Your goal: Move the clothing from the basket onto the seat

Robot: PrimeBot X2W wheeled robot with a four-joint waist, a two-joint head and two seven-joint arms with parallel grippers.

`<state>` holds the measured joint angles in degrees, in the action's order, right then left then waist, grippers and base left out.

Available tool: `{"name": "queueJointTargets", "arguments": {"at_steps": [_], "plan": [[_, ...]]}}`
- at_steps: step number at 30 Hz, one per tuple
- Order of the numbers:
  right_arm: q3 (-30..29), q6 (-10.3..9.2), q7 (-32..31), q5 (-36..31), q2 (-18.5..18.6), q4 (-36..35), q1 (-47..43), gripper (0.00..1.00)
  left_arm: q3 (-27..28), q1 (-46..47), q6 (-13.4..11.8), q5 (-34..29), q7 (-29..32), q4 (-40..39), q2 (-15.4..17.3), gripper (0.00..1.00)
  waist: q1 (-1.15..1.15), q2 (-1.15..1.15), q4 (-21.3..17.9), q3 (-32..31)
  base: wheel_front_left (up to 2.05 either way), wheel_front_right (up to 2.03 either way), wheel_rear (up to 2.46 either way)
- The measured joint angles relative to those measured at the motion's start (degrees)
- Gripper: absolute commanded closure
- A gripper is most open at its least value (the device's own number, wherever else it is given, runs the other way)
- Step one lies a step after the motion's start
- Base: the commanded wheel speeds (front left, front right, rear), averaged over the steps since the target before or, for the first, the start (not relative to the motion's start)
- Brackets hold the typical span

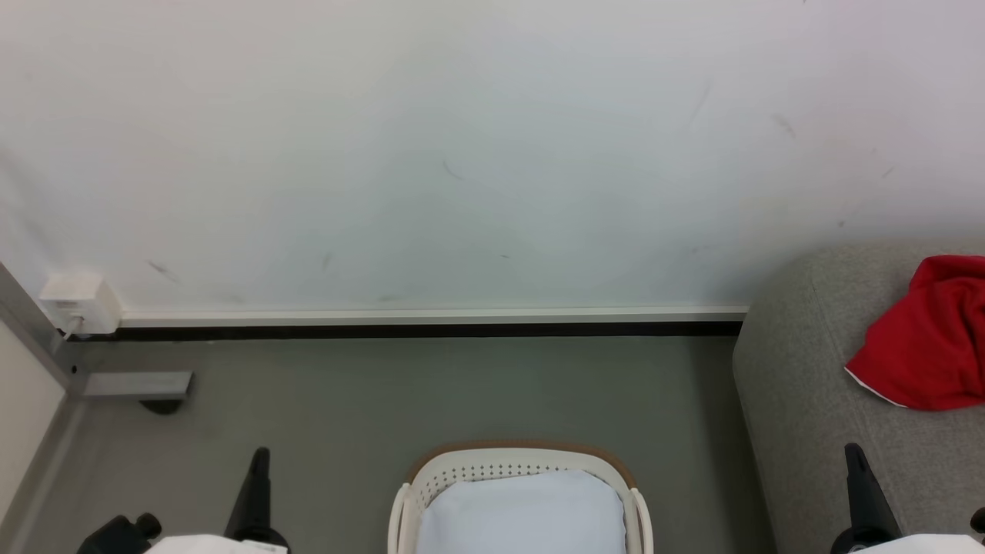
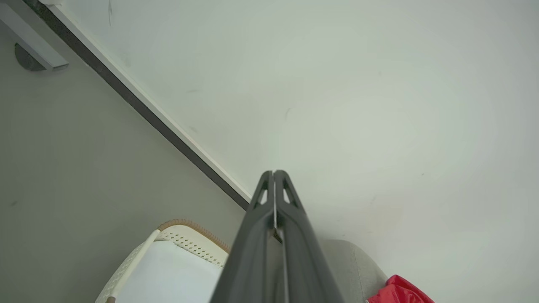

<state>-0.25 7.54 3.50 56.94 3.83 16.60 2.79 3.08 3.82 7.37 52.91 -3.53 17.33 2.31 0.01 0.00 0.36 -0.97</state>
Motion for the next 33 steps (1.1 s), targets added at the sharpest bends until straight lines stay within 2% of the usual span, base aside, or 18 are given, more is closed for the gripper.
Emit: {"name": "queueJointTargets", "arguments": {"at_steps": [33], "plan": [[-3.19, 0.0, -5.08, 17.92, -0.38, -1.33, 1.73, 1.0, 1.77, 1.08, 0.0, 20.07, 5.1, -1.6, 0.14, 1.0, 0.0, 0.0, -0.16, 0.49, 0.0, 0.0, 0.0]]}}
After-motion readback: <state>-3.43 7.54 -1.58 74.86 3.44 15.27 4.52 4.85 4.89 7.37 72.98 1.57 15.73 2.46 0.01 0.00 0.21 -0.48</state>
